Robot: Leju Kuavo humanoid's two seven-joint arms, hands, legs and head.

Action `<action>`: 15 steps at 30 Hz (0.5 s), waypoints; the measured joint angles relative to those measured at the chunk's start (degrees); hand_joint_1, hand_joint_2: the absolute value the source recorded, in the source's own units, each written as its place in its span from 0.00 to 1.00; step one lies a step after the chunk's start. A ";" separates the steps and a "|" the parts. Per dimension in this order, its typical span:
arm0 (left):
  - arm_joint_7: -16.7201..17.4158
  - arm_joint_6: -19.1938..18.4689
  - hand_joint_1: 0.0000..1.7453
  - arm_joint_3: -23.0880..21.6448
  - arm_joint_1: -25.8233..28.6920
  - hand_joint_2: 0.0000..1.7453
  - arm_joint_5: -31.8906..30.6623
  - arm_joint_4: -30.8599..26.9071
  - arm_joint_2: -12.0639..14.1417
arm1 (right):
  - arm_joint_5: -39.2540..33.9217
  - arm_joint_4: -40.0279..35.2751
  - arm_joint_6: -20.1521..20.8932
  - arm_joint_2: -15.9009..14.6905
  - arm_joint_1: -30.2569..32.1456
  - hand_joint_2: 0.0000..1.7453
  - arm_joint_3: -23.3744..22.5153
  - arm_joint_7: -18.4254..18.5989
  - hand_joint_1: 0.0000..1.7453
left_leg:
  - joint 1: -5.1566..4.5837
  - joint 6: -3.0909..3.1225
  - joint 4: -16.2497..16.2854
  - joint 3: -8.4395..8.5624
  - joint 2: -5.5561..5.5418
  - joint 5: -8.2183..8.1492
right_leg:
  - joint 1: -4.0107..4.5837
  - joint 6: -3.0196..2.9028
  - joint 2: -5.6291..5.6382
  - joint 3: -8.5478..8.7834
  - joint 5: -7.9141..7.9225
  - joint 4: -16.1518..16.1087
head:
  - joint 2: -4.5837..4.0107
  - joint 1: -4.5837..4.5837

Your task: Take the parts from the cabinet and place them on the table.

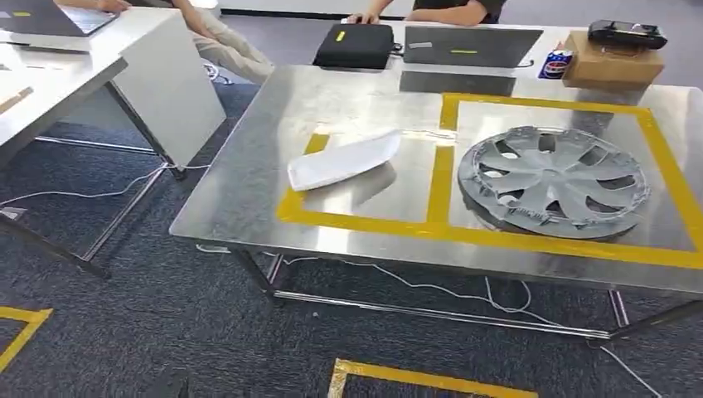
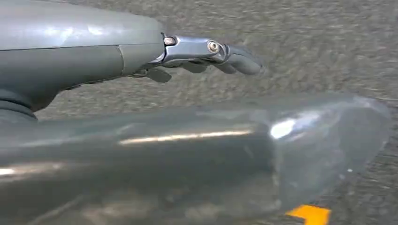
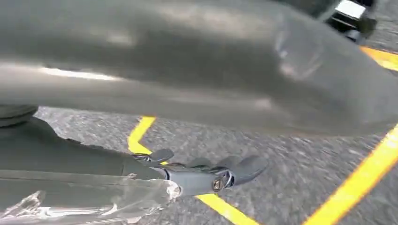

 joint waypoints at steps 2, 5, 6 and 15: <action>0.17 -0.26 0.00 -0.31 -0.06 0.00 0.07 0.17 0.02 | 0.15 0.00 0.00 0.07 0.04 0.00 0.39 0.07 0.00 | 0.45 -0.42 -1.37 2.83 0.04 3.88 | -0.20 0.48 -0.95 -1.81 1.19 0.17 | 0.00 0.04; 0.59 -0.26 0.00 -1.47 -0.59 0.00 -1.62 0.22 -0.33 | 0.65 -0.02 0.09 0.06 0.02 0.00 0.68 0.07 0.00 | 1.06 -1.23 -14.71 13.95 3.30 5.18 | -0.27 1.62 -2.30 -3.39 2.17 0.89 | 0.00 -0.24; 0.63 -0.24 0.00 -1.90 -1.09 0.00 -2.36 0.24 -0.26 | 0.92 0.02 0.09 0.11 0.06 0.00 0.72 0.07 0.00 | 0.51 -0.40 -17.87 15.07 3.09 4.12 | -0.25 2.07 -3.07 -3.85 2.50 1.43 | 0.00 -0.13; 1.13 -0.04 0.00 -4.67 -0.45 0.00 -4.90 0.89 -0.48 | 1.16 0.20 0.09 0.50 0.59 0.00 1.37 0.09 0.00 | -0.75 4.19 -17.97 8.46 -1.31 8.75 | -0.31 2.81 0.93 -8.80 -10.13 18.92 | 0.00 0.29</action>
